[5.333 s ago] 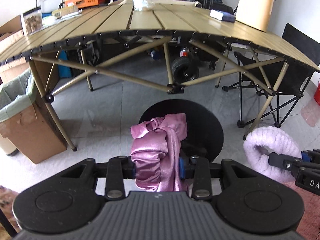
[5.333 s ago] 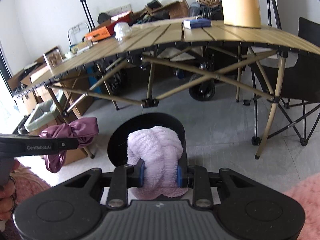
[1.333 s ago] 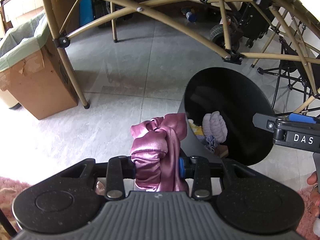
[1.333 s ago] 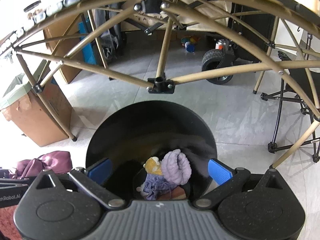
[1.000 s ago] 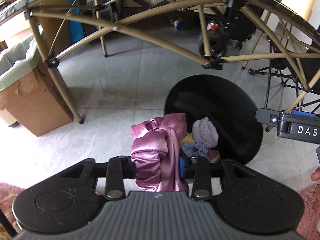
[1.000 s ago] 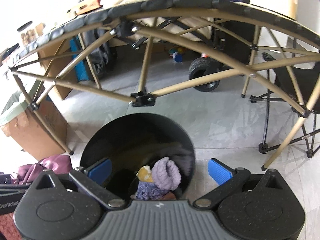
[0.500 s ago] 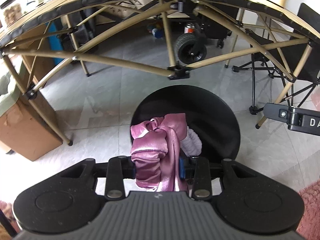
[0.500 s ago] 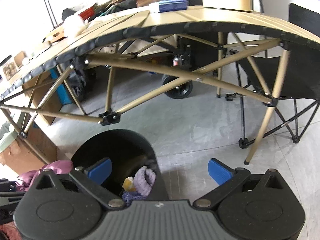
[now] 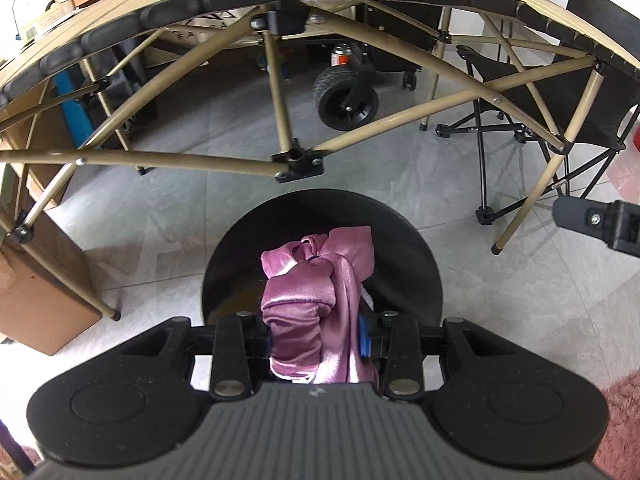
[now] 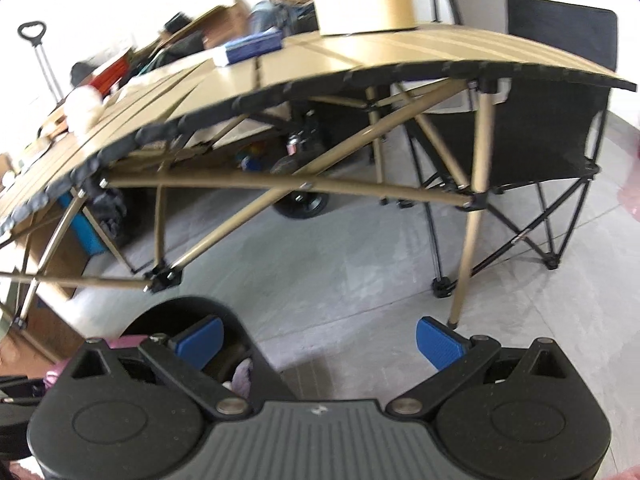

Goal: Collect trash
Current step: 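Lower the left tool into the bin and open it to drop the pink scrunchie, then raise both tools from the bin back up to the table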

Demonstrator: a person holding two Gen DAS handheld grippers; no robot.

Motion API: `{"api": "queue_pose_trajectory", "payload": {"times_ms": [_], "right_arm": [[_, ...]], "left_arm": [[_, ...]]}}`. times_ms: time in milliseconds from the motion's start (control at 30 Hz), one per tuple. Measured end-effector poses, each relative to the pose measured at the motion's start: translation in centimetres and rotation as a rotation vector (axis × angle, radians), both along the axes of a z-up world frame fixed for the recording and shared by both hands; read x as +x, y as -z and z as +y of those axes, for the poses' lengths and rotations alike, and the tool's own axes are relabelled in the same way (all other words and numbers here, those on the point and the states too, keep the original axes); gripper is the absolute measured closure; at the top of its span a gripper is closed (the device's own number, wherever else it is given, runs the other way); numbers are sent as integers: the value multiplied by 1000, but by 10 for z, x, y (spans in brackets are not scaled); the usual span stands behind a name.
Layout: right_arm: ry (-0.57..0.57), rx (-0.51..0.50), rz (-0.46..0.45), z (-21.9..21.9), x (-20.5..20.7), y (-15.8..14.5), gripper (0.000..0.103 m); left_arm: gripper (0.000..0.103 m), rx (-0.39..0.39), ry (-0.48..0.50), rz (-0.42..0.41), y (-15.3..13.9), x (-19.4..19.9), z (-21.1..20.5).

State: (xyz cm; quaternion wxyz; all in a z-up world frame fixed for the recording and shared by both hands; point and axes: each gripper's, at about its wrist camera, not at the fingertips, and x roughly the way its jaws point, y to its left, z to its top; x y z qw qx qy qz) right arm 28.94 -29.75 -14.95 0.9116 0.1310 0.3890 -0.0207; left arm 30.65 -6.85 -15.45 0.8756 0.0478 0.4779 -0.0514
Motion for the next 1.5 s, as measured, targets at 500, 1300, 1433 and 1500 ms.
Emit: {"api": "queue_pose_trajectory", "payload": {"times_ms": [500, 1300, 1433, 1500], "right_arm": [[56, -60, 18, -4, 6, 8, 0], [49, -57, 59, -1, 11, 19, 0], [46, -58, 69, 0, 12, 21, 0], [44, -59, 72, 1, 12, 22, 0]], "left_arm": [[67, -47, 4, 39, 13, 29, -19], [9, -63, -122, 59, 17, 37, -2], [0, -76, -157, 63, 16, 40, 5], [0, -82, -162, 78, 17, 41, 7]]}}
